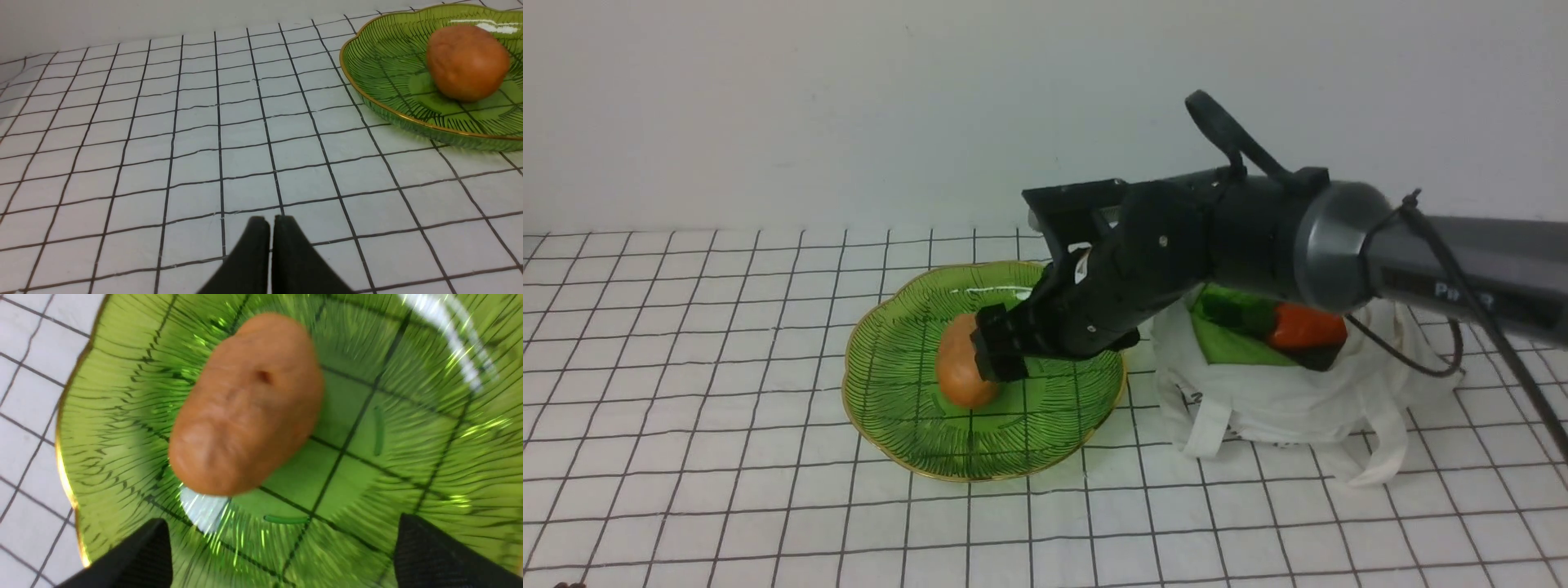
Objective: Take vegetables from bag on white checkered tablecloth place on plate.
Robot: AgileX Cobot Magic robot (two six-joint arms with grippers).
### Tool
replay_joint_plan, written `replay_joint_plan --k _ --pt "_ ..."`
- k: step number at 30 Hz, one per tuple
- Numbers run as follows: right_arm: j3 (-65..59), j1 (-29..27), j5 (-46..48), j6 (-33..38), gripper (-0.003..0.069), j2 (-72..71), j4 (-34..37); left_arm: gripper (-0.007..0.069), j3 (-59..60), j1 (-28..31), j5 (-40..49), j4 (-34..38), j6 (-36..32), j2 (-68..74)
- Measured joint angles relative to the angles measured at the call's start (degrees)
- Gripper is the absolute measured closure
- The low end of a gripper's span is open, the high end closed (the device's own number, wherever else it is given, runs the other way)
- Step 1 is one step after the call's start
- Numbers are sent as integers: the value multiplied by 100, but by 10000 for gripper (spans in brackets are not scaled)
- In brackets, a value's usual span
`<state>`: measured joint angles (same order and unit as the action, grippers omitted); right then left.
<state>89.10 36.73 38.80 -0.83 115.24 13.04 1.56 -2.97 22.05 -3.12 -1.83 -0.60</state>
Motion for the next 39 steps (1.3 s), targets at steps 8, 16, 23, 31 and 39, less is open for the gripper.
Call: replay_joint_plan --k 8,16,23,31,39 --pt "960 2 1397 -691 174 -1441 -1936 633 0 0 0 0 0 0" --pt "1168 7 2060 -1409 598 -3587 -3104 633 0 0 0 0 0 0" --pt "803 7 2186 -1504 671 -5649 -3203 633 0 0 0 0 0 0" --pt "-2019 7 336 -1511 671 -8453 -3344 633 0 0 0 0 0 0" --pt "-5321 7 -1621 -1763 673 -10739 -3299 633 0 0 0 0 0 0"
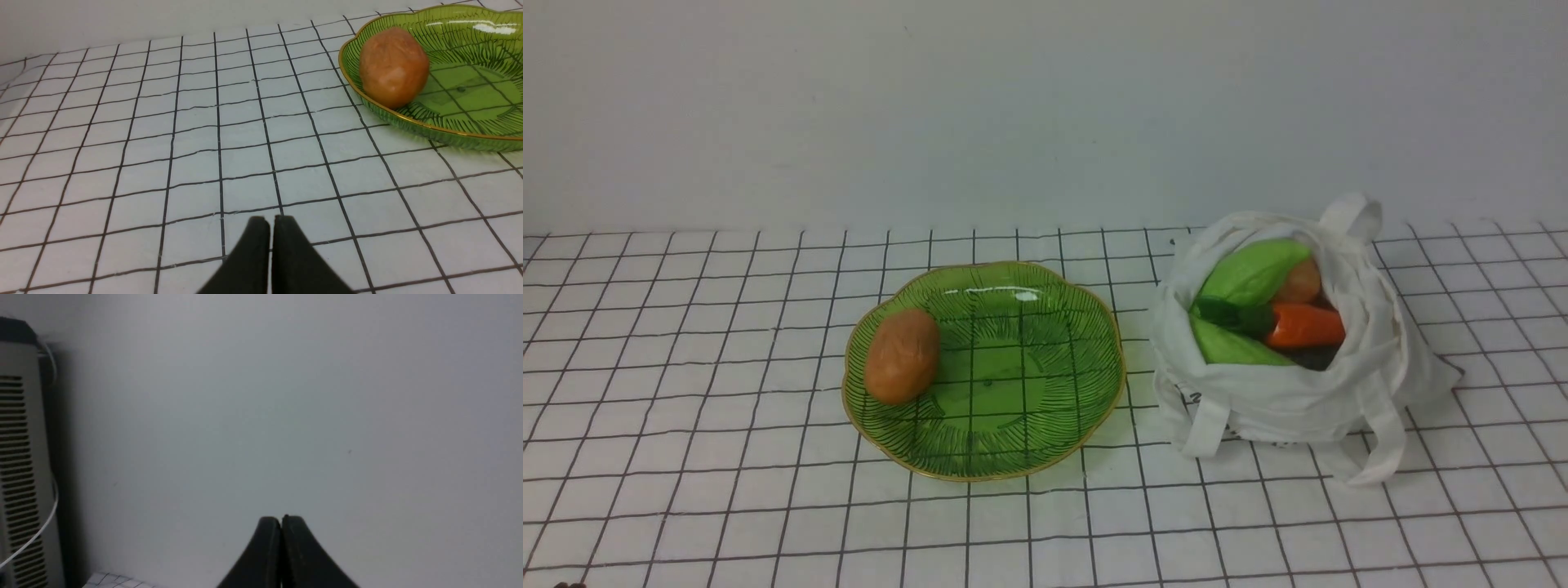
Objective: Take vegetables from bag on white checkered tablecloth place on plate.
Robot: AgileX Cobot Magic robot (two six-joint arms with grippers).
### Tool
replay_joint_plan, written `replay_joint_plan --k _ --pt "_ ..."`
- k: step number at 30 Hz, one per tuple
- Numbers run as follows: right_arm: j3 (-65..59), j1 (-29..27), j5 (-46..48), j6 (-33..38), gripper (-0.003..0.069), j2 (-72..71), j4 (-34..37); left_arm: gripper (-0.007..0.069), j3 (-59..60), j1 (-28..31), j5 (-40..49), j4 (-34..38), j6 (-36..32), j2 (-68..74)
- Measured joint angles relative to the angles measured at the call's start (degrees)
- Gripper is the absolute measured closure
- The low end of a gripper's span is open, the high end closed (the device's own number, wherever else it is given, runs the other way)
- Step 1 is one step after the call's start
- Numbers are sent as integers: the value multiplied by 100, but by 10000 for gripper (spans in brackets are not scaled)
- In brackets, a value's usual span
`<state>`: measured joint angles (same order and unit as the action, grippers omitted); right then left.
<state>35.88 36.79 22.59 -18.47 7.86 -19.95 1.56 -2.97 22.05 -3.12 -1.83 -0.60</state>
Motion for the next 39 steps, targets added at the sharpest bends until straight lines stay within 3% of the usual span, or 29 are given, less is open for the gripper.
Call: replay_joint_plan --k 4,9,18,21,27,30,35,37,39 --pt "-1159 0 -201 -722 673 -194 193 633 0 0 0 0 0 0" --pt "-1779 0 -207 -1098 673 -194 223 633 0 0 0 0 0 0" --pt "-1979 0 -876 -1036 673 -194 206 633 0 0 0 0 0 0" --pt "-1981 0 -1308 -533 673 -194 529 633 0 0 0 0 0 0" --pt "-1985 0 -1545 1216 673 -194 2087 633 0 0 0 0 0 0" --pt "-1985 0 -1548 1666 673 -194 2363 633 0 0 0 0 0 0" --pt "-2086 -33 -1277 1805 673 -402 2426 633 0 0 0 0 0 0" --pt "-2336 -247 -1085 1810 673 -711 2359 633 0 0 0 0 0 0" --pt "-2756 -911 -918 1847 673 -848 2241 633 0 0 0 0 0 0"
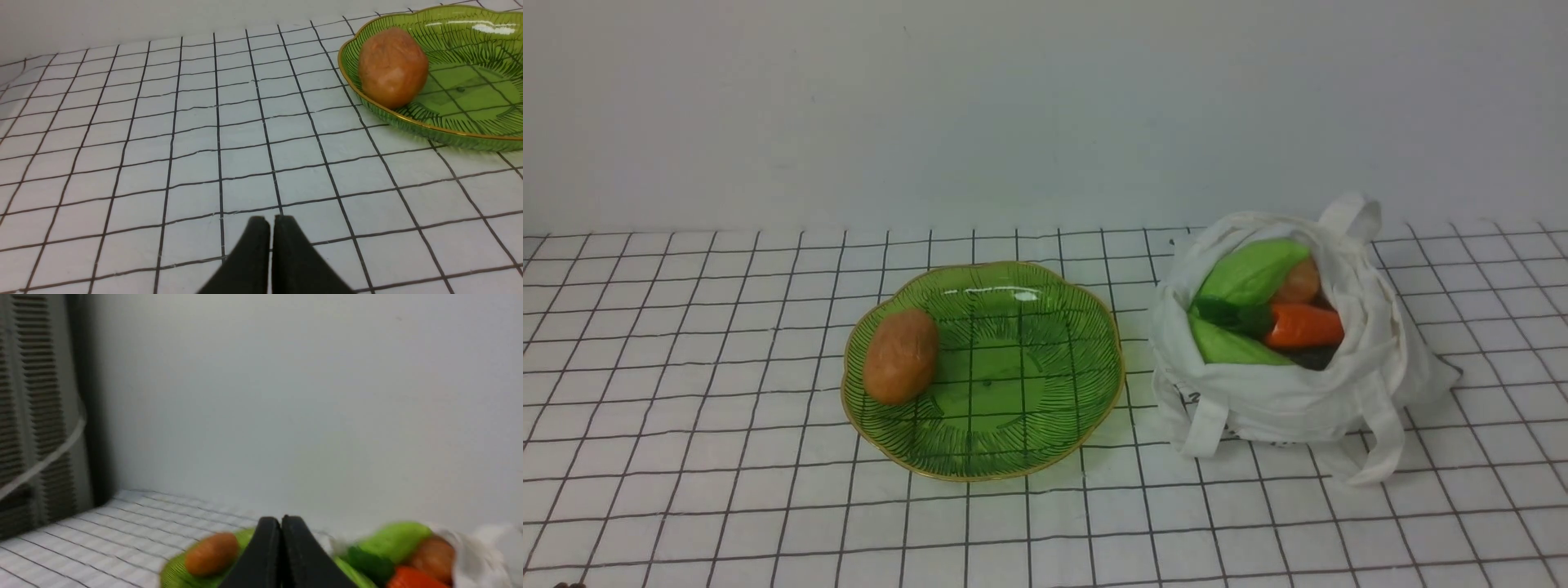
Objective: Take vegetables from bag on white checkered tablecloth place on plate.
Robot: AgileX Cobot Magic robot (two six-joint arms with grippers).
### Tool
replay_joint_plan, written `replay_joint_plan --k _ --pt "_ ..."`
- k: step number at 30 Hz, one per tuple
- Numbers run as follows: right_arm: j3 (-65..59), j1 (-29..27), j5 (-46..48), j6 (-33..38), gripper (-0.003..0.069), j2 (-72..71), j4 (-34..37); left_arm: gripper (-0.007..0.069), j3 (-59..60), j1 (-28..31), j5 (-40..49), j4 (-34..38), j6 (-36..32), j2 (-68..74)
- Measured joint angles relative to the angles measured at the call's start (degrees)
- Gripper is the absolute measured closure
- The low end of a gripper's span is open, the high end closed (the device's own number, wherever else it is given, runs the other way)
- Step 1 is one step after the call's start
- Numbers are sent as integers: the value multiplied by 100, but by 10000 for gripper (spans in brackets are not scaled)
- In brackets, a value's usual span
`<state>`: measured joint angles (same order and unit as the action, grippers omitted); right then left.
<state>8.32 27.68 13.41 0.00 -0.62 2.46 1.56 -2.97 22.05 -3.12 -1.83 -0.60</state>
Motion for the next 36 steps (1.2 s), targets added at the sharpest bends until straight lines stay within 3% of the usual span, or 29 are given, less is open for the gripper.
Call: replay_joint_plan --k 1,4,8,12,36 --pt "0 0 0 0 673 -3 0 633 0 0 0 0 0 0" --pt "-840 -1227 215 0 673 -5 -93 633 0 0 0 0 0 0" --pt "-978 -2202 767 0 673 -5 -210 633 0 0 0 0 0 0" --pt "-968 -2736 820 0 673 -5 -246 633 0 0 0 0 0 0" --pt "-962 -2886 848 0 673 -7 -284 633 0 0 0 0 0 0"
